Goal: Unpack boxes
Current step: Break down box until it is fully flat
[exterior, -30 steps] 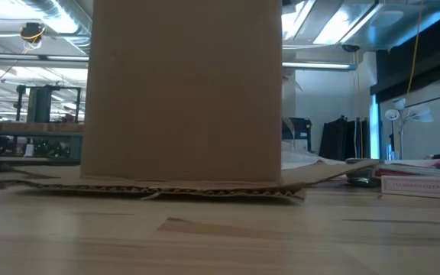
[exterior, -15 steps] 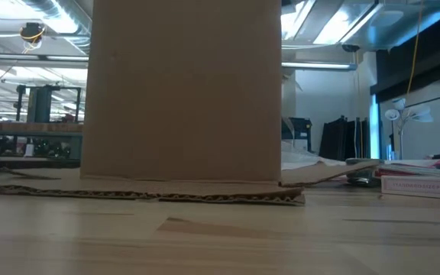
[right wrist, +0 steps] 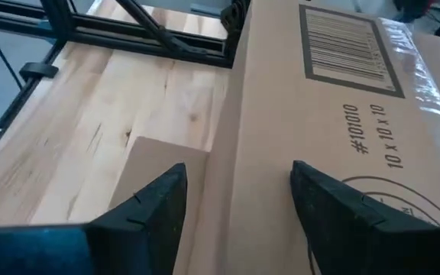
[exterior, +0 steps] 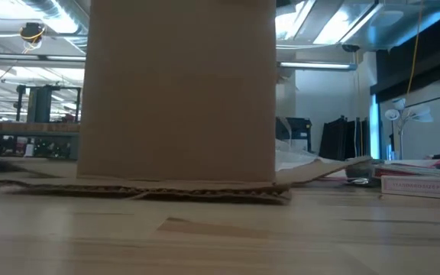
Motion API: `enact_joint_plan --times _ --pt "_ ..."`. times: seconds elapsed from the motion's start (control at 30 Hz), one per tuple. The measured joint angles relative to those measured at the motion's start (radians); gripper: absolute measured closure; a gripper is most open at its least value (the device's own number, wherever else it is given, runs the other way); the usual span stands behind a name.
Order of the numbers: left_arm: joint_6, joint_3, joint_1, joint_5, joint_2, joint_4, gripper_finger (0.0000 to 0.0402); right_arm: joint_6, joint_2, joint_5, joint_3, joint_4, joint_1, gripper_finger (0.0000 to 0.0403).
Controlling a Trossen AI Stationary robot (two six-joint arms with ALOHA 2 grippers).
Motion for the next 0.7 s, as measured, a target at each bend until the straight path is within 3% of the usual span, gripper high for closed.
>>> enact_joint_plan --times 0.13,0.3,0.47,0.7 --pt "-0.046 0.001 -0.045 0.128 -0.002 0.113 0.0192 0.005 0.000 0.050 0.000 -0.004 0.000 0.0178" --pt "-0.009 0.001 -0.142 0.127 0.000 0.139 0.0192 0.004 0.001 0.116 -0.002 -0.008 -0.005 0.0178" --pt "-0.009 0.001 -0.205 0.057 -0.009 0.152 0.0192 0.009 0.002 0.130 0.007 -0.018 -0.006 0.0178" --pt "0.017 0.001 -0.222 -0.081 -0.013 0.050 0.0192 0.040 0.005 0.179 0.191 -0.241 0.030 0.0178"
